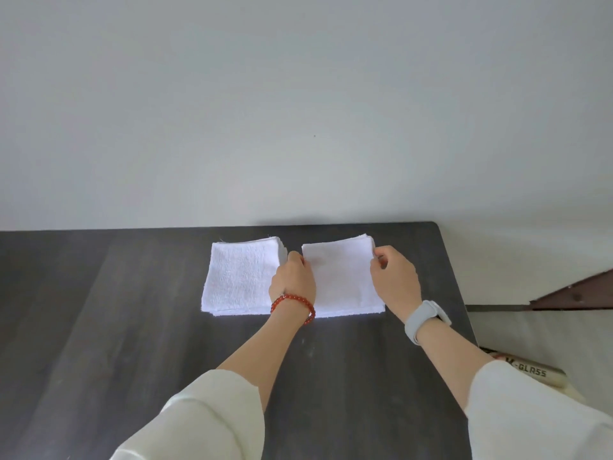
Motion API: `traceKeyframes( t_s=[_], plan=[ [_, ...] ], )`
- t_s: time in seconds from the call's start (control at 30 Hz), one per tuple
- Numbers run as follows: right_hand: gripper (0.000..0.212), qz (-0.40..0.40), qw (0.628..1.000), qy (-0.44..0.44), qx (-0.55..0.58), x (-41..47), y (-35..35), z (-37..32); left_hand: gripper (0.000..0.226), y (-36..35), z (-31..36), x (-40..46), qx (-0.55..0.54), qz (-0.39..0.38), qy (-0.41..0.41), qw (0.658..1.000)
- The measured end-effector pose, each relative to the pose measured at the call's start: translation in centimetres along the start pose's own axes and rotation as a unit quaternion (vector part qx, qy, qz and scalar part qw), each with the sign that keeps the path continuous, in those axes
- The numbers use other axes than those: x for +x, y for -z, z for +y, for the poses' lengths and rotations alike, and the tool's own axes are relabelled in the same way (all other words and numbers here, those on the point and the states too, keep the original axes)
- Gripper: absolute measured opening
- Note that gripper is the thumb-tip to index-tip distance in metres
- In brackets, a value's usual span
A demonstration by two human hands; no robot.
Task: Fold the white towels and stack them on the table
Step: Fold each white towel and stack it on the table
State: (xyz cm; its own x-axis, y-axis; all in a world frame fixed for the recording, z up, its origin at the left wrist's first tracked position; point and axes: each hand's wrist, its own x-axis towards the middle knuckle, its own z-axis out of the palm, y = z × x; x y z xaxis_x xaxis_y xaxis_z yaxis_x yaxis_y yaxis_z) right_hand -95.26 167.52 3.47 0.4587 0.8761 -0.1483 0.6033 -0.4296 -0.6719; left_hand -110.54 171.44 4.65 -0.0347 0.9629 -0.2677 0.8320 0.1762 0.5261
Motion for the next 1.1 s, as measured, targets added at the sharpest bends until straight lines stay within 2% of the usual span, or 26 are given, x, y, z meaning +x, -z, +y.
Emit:
traceKeyframes(
  t_s=[0.07,0.13,0.17,0.23,0.27,0.33,0.4,0.43,0.5,0.57,0.67,0.7,0.77,0.83,0.87,0.97,1.1],
  plan=[
    [0.024,0.063,0.997,0.015,-0.034,-0.4,-0.2,0.1,0.018,-0.7,-0.2,0.0,0.024,0.041,-0.048,0.998],
    [0.028,0.151,0.974,0.124,-0.111,-0.7,-0.2,0.3,0.035,-1.4,-0.7,0.0,0.071,0.104,-0.16,0.979],
    [0.03,0.169,0.954,0.19,-0.162,-0.9,-0.3,0.4,0.046,-1.7,-0.9,-0.3,0.103,0.137,-0.213,0.962],
    [0.039,0.112,0.915,0.276,-0.273,-1.2,-0.8,0.9,0.055,-2.2,-1.1,-0.9,0.165,0.149,-0.26,0.94],
    [0.046,0.067,0.904,0.279,-0.318,-1.2,-1.0,1.2,0.056,-2.4,-1.1,-1.2,0.199,0.131,-0.263,0.935],
    [0.058,-0.013,0.907,0.217,-0.361,-1.1,-1.3,1.7,0.058,-2.3,-0.8,-1.6,0.242,0.054,-0.253,0.935],
    [0.067,-0.058,0.908,0.17,-0.379,-1.0,-1.3,2.0,0.056,-2.3,-0.7,-1.2,0.265,-0.028,-0.243,0.933],
    [0.071,-0.072,0.905,0.169,-0.384,-1.0,-1.2,2.0,0.054,-2.0,-0.5,-1.2,0.271,-0.044,-0.242,0.931],
    [0.078,-0.087,0.91,0.198,-0.355,-1.3,-0.2,1.4,0.051,-0.8,0.2,-1.7,0.274,-0.043,-0.25,0.928],
    [0.064,-0.064,0.922,0.203,-0.324,-2.4,1.3,0.6,0.052,0.9,0.9,-3.0,0.266,-0.034,-0.245,0.932],
    [0.043,-0.05,0.956,0.184,-0.223,-5.4,5.0,-1.2,0.048,4.3,1.6,-6.0,0.201,-0.029,-0.255,0.945],
    [0.04,-0.055,0.969,0.169,-0.17,-6.3,6.0,-1.6,0.046,5.2,2.0,-6.9,0.141,-0.04,-0.252,0.957],
    [0.036,-0.052,0.987,0.137,-0.066,-9.7,9.3,-2.8,0.037,7.9,3.1,-10.2,-0.055,-0.046,-0.239,0.968],
    [0.033,-0.017,0.992,0.121,-0.013,-13.9,13.1,-3.7,0.028,10.5,4.3,-14.5,-0.235,-0.032,-0.232,0.943],
    [0.032,0.007,0.993,0.116,-0.007,-16.2,14.9,-3.6,0.025,11.5,4.8,-17.0,-0.289,-0.035,-0.237,0.927],
    [0.03,0.07,0.992,0.108,-0.02,-23.5,20.2,-2.0,0.02,11.6,6.6,-23.9,-0.358,-0.063,-0.268,0.892],
    [0.026,0.147,0.988,0.05,-0.022,-33.2,27.1,3.1,0.02,7.9,10.8,-33.5,-0.329,-0.135,-0.325,0.876]
  ],
)
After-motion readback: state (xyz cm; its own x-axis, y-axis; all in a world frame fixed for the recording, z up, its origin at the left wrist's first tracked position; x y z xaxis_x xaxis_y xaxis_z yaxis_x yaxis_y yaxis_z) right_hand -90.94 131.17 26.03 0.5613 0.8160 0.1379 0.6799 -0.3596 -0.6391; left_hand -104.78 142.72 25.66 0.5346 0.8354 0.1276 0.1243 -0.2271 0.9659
